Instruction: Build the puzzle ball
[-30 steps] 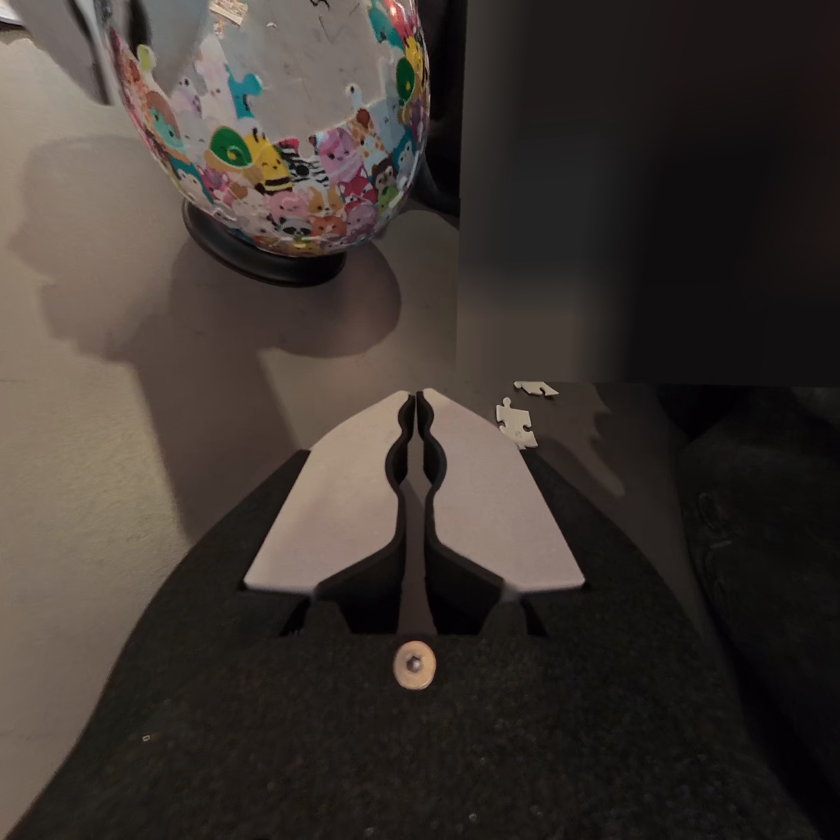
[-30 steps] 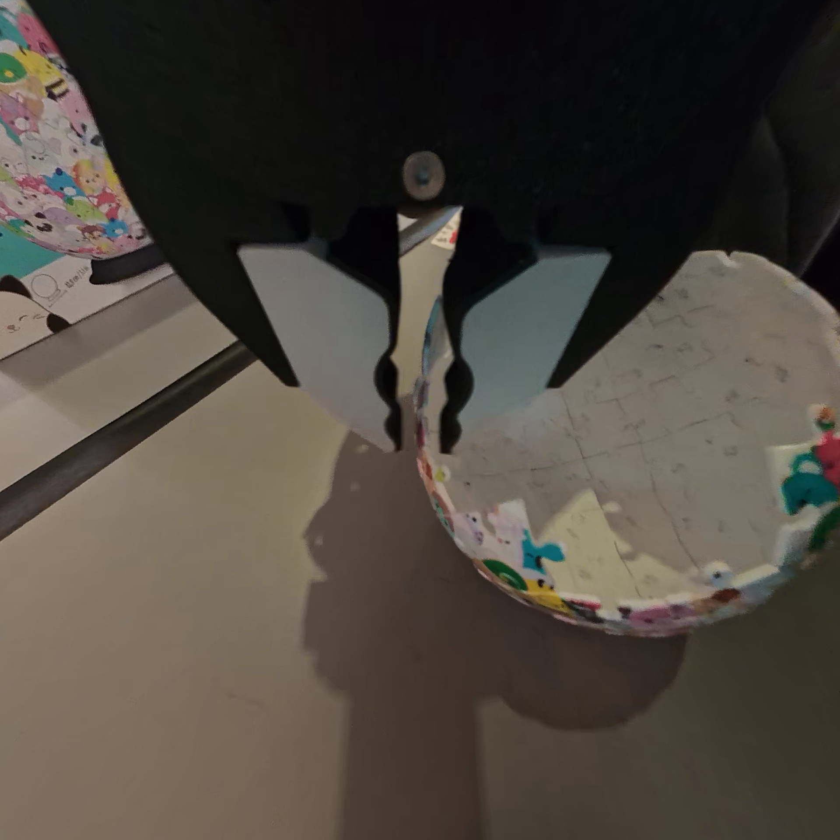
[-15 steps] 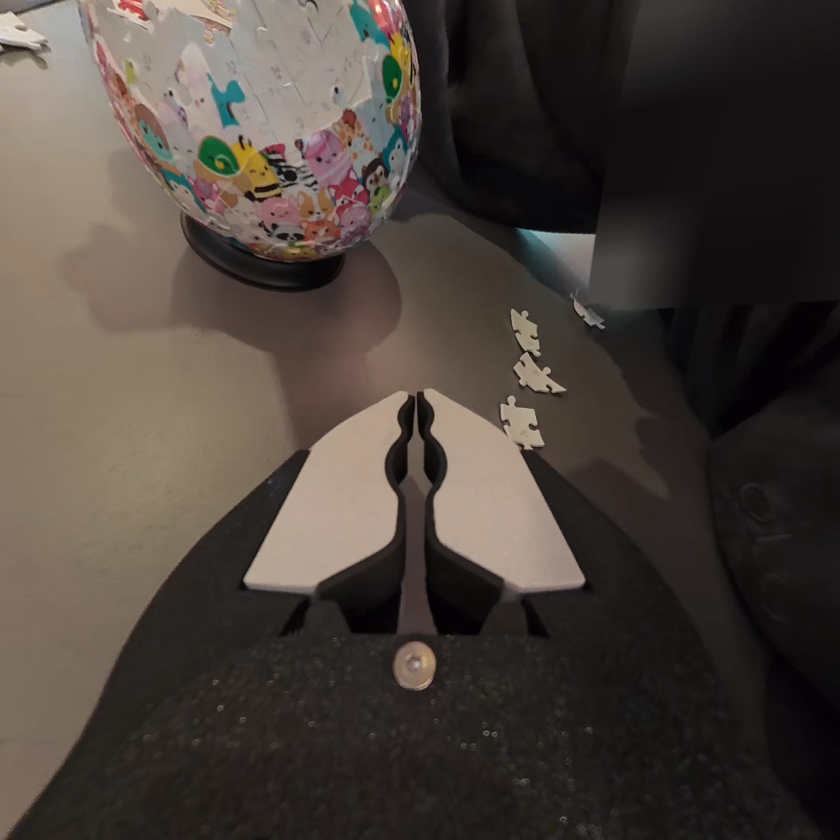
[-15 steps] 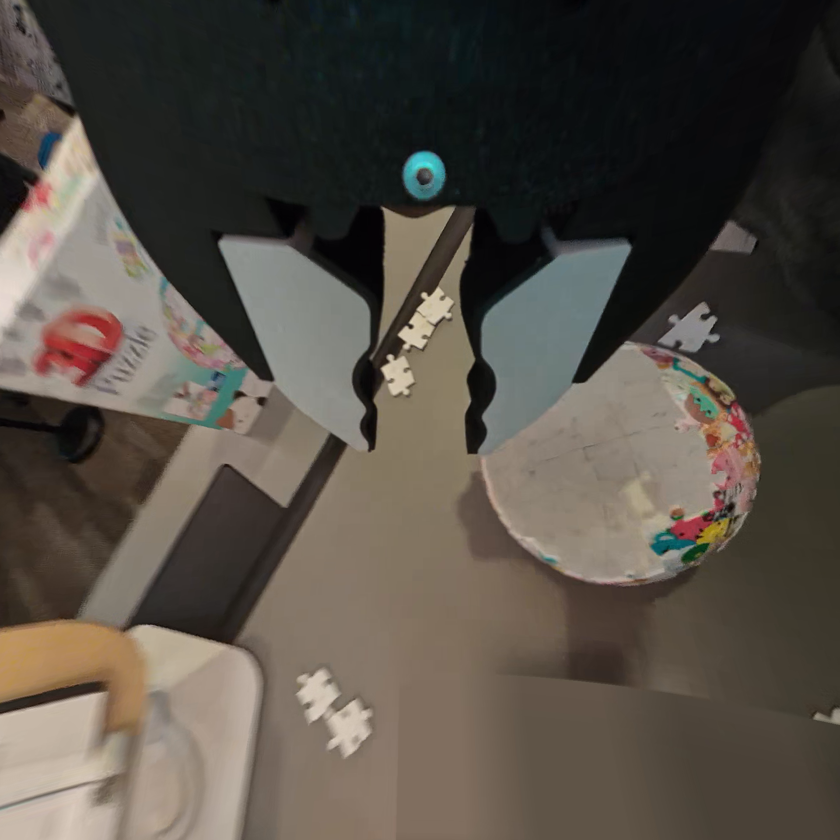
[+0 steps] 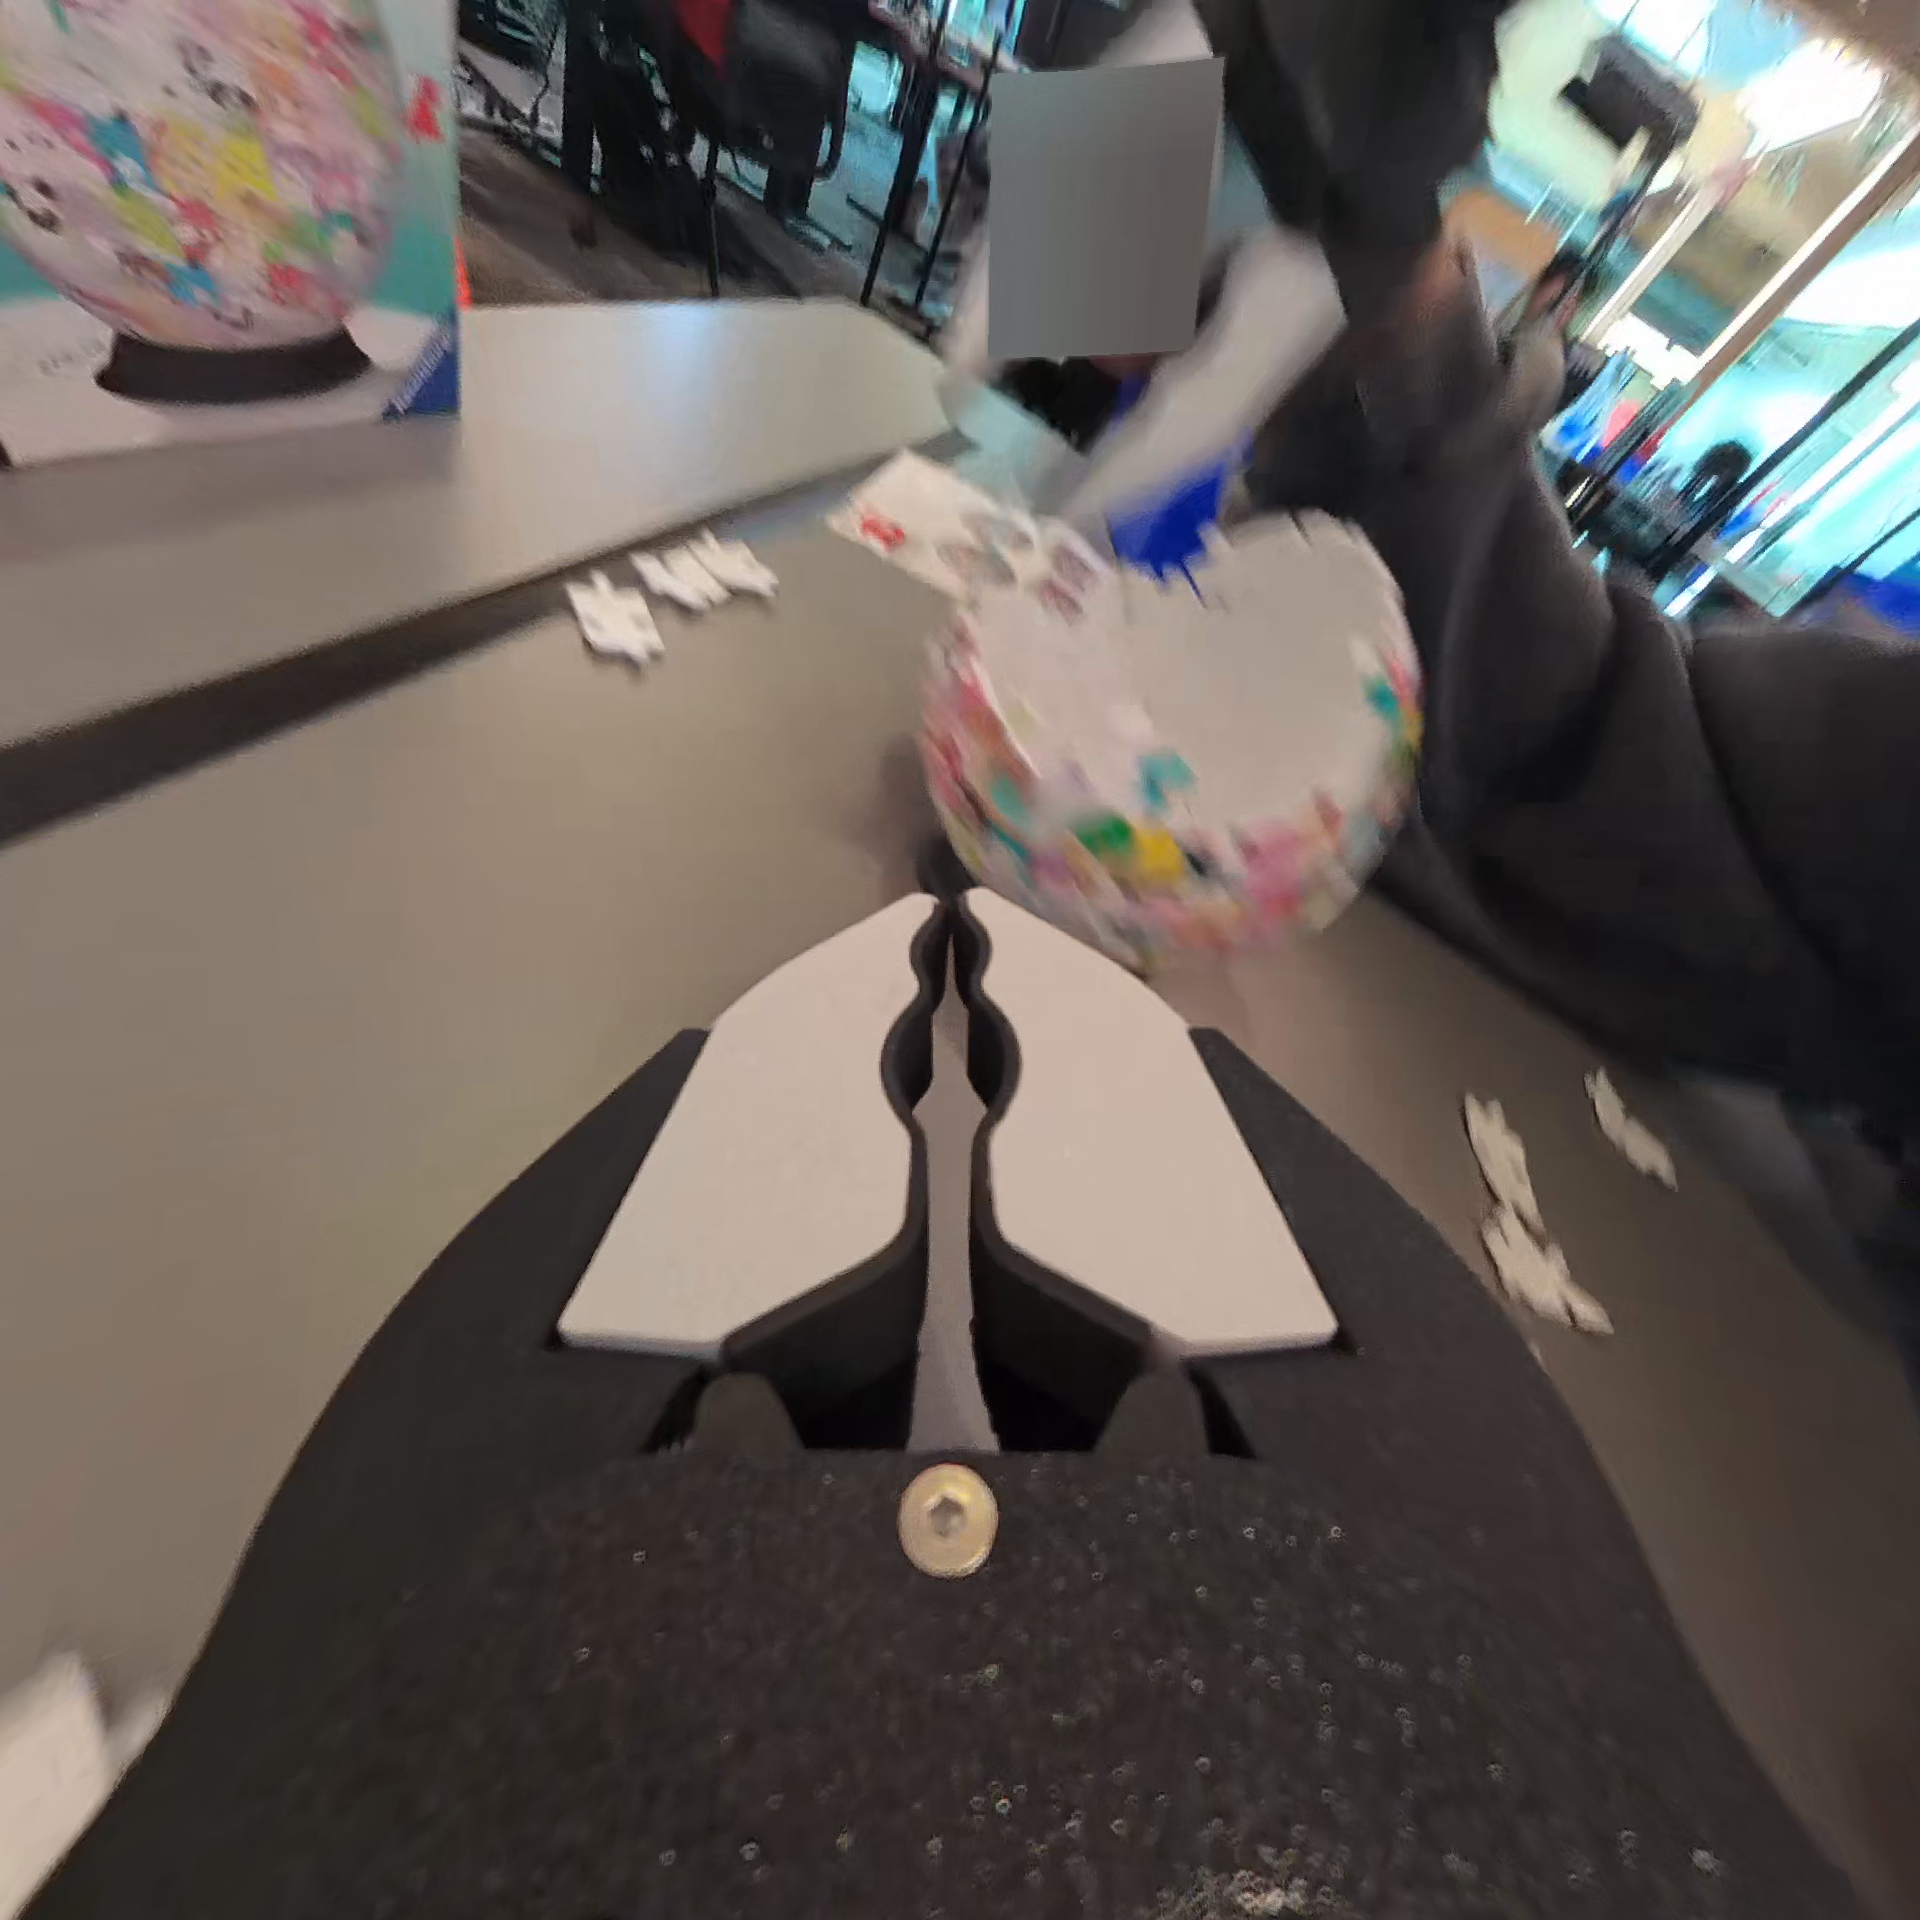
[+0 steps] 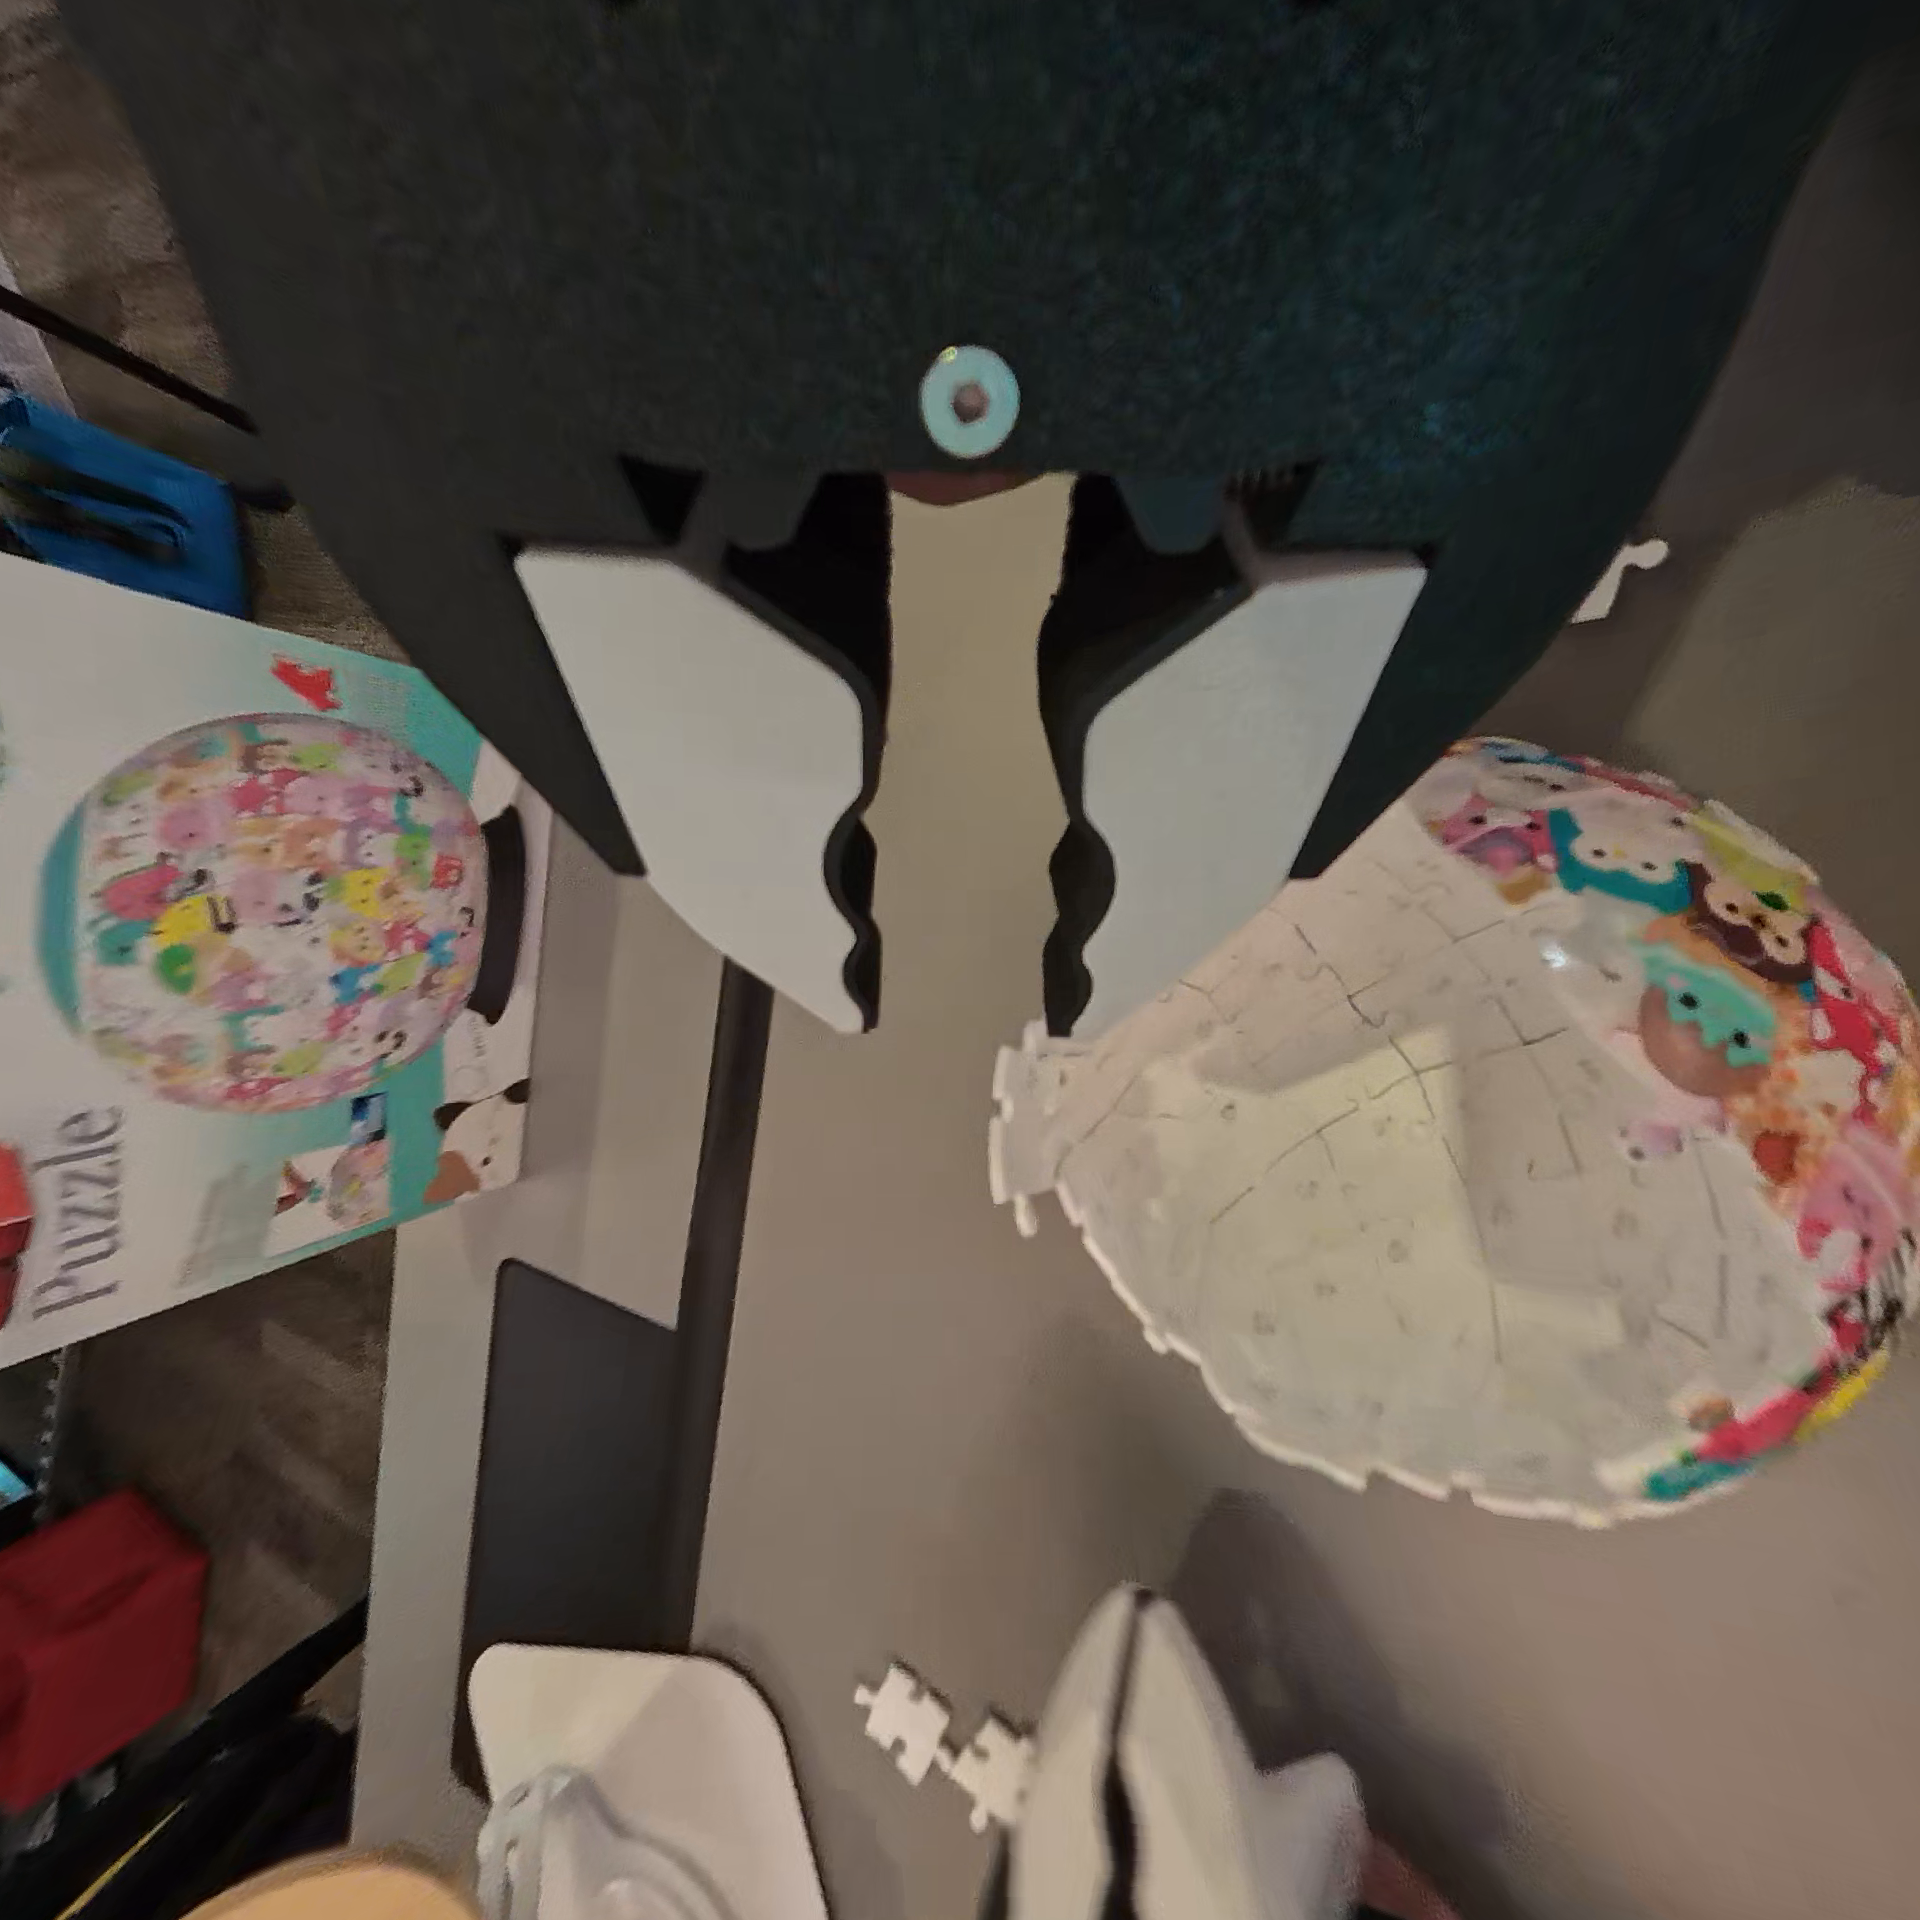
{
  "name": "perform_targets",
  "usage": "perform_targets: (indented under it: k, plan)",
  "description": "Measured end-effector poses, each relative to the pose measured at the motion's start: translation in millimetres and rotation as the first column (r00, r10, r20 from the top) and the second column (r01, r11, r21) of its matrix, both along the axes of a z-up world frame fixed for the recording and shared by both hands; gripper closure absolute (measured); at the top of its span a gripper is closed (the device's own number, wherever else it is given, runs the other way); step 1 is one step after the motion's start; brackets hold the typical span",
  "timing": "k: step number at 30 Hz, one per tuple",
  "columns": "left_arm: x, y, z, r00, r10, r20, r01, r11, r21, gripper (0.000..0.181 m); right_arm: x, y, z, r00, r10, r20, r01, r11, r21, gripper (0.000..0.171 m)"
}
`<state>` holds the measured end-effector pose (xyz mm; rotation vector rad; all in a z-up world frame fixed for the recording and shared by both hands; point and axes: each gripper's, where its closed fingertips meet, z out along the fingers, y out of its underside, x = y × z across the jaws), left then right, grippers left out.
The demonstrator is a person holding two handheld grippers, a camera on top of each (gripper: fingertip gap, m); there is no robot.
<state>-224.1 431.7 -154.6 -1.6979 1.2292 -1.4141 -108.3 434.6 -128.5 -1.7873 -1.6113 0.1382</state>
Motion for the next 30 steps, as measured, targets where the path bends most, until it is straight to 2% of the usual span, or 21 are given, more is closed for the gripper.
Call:
perform_targets:
  k: [4,9,13,21,30]
  plan:
    - [44.3,27.6,-2.1,1.0,-0.007,-0.025,0.008,0.999,0.046,0.181,-6.9,-2.8,-7.4,0.998,0.013,-0.059,-0.015,0.999,-0.037,0.142]
    - [77.0,40.8,-3.6,0.998,-0.027,-0.054,0.032,0.994,0.104,0.181,-11.4,-3.1,-15.5,0.992,0.027,-0.126,-0.041,0.994,-0.106,0.145]
    - [84.7,34.6,-4.7,0.994,-0.093,-0.055,0.097,0.992,0.084,0.181,-11.0,1.1,-18.1,0.989,0.048,-0.137,-0.057,0.996,-0.064,0.155]
    - [102.1,12.7,-17.5,0.954,-0.267,-0.136,0.277,0.959,0.063,0.181,-16.2,-0.7,-17.8,0.985,0.103,-0.137,-0.104,0.995,-0.005,0.157]
    - [106.7,8.6,-21.1,0.945,-0.284,-0.162,0.298,0.952,0.071,0.181,-13.9,2.6,-17.3,0.987,0.126,-0.103,-0.12,0.991,0.063,0.162]
